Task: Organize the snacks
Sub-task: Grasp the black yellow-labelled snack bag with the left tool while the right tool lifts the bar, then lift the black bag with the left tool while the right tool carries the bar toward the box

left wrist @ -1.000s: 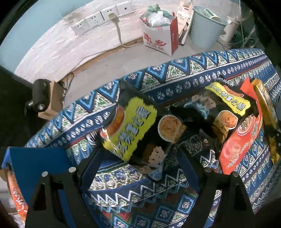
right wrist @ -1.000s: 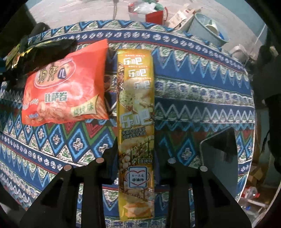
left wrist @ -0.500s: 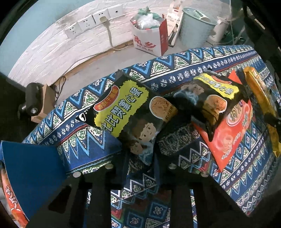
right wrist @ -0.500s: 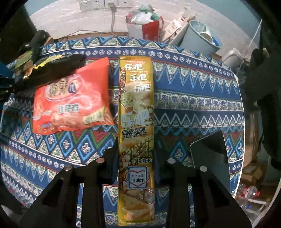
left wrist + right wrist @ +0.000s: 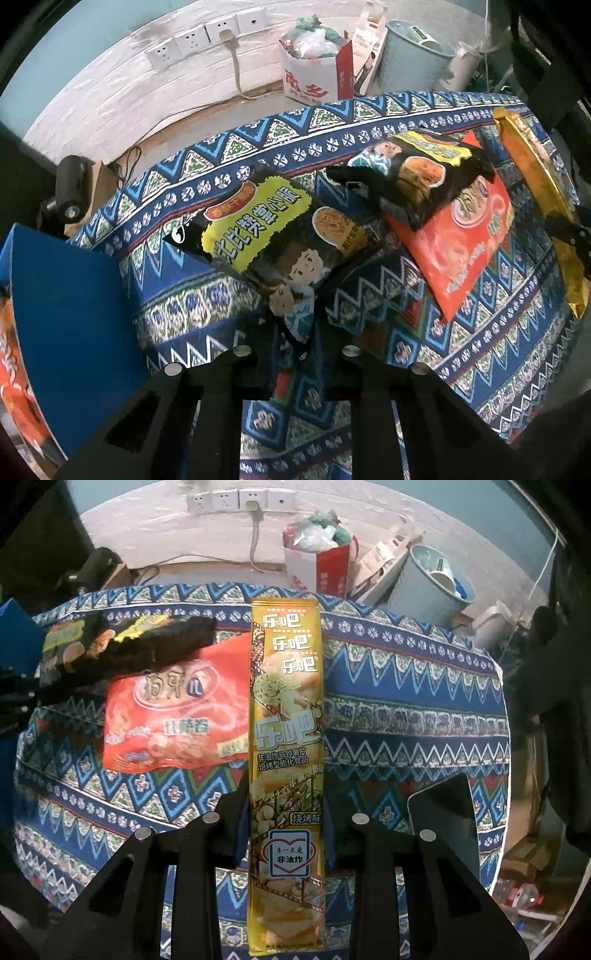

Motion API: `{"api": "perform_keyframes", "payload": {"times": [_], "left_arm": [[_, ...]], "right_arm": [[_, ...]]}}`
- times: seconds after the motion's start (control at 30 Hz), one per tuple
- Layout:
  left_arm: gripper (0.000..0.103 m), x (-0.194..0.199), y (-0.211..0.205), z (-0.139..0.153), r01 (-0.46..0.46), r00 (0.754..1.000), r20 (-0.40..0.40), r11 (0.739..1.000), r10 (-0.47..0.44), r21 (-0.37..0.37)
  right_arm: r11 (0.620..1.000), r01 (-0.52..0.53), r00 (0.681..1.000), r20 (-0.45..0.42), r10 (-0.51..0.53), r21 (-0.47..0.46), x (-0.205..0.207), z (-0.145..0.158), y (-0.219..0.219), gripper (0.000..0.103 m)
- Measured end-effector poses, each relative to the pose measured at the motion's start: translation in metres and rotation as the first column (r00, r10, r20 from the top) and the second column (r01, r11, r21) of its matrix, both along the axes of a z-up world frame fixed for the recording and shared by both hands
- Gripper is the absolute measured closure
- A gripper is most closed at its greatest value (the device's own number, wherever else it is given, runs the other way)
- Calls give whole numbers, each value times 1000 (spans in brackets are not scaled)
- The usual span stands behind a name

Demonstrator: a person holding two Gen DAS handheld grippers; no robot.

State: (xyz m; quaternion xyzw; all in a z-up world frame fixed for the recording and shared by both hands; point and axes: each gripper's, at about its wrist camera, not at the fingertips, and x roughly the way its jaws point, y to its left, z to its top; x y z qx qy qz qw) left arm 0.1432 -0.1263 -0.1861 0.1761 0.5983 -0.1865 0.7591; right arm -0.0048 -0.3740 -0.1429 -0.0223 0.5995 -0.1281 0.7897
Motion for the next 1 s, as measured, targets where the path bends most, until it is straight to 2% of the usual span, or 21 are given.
{"api": "perform_keyframes", "payload": {"times": [0.23,0.5,0.67,1.0], "left_arm": [[91,-13,10,18,-13,999,48,1000,13,-9],[93,-29,35,34,-61,997,40,996,64,-71],[93,-39,46,47,-74,995,66,992,80,-99],[95,-64,53,71,-56,989,129,989,74,-137]], "right_arm": [[1000,-28,999,26,28,2,-1,14,20,73],[998,-61,997,53,61,6,0,29,41,73],[996,-86,994,70,86,5,2,37,56,73],[992,-125,988,89,125,1,0,50,80,73]]}}
